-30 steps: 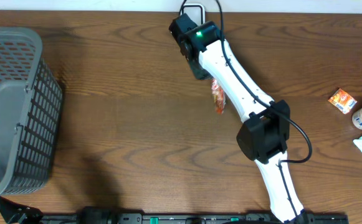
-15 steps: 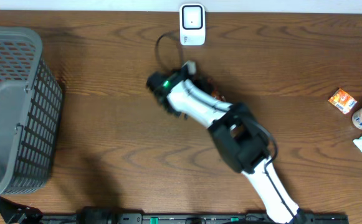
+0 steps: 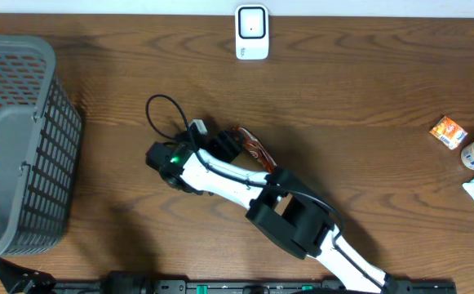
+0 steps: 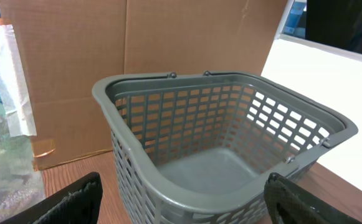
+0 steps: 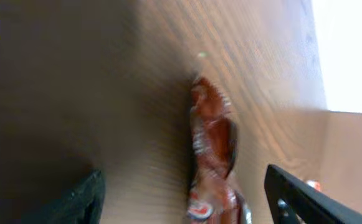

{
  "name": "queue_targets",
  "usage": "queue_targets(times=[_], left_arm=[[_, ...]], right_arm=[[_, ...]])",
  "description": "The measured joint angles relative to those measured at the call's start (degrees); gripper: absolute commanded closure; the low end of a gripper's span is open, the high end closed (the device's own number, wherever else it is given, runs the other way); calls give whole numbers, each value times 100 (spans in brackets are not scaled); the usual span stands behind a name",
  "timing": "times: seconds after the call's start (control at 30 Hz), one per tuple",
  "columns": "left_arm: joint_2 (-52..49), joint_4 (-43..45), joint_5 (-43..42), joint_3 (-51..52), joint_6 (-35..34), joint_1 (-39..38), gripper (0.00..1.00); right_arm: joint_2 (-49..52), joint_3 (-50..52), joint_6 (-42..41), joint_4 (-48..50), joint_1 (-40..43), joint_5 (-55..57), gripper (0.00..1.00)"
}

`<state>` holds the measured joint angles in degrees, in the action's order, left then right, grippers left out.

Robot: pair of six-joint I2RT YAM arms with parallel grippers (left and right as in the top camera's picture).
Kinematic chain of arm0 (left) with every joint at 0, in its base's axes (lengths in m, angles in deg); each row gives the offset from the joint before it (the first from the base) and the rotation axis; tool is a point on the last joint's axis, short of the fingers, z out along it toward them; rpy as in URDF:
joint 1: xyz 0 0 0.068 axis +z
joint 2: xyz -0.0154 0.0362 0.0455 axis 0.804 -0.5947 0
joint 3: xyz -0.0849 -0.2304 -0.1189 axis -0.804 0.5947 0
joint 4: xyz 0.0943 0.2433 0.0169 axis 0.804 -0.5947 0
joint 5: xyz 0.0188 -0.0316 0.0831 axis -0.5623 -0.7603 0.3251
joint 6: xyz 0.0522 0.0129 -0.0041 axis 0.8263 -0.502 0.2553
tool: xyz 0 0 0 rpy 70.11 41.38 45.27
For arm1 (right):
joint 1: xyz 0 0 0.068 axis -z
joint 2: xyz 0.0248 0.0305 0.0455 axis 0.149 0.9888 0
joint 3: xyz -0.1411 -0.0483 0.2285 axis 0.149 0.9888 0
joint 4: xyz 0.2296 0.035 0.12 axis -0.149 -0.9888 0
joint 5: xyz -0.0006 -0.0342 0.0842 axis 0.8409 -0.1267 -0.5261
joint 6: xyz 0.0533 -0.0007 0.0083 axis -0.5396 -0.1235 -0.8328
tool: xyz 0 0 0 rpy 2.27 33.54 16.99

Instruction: Scan the item barcode

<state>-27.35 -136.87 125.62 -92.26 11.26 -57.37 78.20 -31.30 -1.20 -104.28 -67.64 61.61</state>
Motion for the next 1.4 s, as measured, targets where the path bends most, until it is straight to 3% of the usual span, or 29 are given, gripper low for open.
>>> queue_targets(times=[0.07,0.17,0.2,0.47,0.77,1.4], left_arm=[[0,-2,2,0,0,0,17],[0,-2,0,0,-2,0,16],[0,-2,2,0,-2,0,17],[0,-2,0,0,-2,0,17],[0,-2,0,0,0,0,17],[0,-4,2,0,0,0,16]], right_arm=[[2,-92,-15,-227,-48,-175,40],[17,-319,17,-929,-96,-396,91],[17,-437,15,-1141,-92,-417,99],[-142,-1237,0,-1650,516,-201,99],[-170,-614,-4,-1097,1449,-42,99],[-354,1488,-254,393,612,55,99]])
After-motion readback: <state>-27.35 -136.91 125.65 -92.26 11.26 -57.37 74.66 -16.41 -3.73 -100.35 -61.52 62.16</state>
